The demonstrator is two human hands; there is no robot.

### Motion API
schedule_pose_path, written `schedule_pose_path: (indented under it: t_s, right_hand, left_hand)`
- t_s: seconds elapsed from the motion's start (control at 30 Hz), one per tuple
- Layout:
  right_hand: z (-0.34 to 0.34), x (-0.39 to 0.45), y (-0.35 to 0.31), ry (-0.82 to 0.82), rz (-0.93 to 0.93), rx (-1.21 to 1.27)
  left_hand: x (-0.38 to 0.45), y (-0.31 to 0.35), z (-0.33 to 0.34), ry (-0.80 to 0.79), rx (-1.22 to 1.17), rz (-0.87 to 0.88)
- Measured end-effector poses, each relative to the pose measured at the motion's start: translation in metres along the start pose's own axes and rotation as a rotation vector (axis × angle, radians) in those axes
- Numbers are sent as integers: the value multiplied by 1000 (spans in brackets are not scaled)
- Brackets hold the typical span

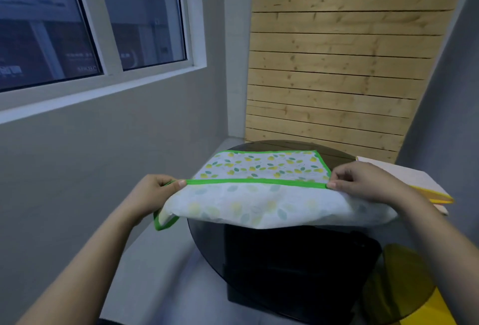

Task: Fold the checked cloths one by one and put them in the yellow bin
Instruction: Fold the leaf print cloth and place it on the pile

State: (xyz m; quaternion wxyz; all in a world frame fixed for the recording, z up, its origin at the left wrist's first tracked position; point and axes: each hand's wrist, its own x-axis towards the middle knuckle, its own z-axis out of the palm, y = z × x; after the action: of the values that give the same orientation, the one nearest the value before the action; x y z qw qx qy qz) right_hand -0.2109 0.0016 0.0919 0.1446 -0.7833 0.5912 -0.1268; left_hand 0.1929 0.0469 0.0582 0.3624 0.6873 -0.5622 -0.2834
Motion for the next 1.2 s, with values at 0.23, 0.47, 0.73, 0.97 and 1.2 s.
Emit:
schedule_pose_path:
  t_s: [0.23, 0.47, 0.73, 0.97, 1.2]
  right_hand:
    - [24, 17, 8, 288, 144, -89]
    - [27, 7, 29, 303, 576, 524]
    - [56, -4, 32, 362, 477, 633]
    - [66, -15, 58, 352, 384, 171]
    - [99, -22, 82, 253, 419, -44]
  left_hand:
    - [21, -11, 7, 21, -186, -109]
    - [28, -19, 5, 68, -359, -146]
    - [27, -15, 8, 65, -441, -188]
    - [37, -18, 21, 127, 29, -61]
    - [63, -31, 64, 135, 329, 45]
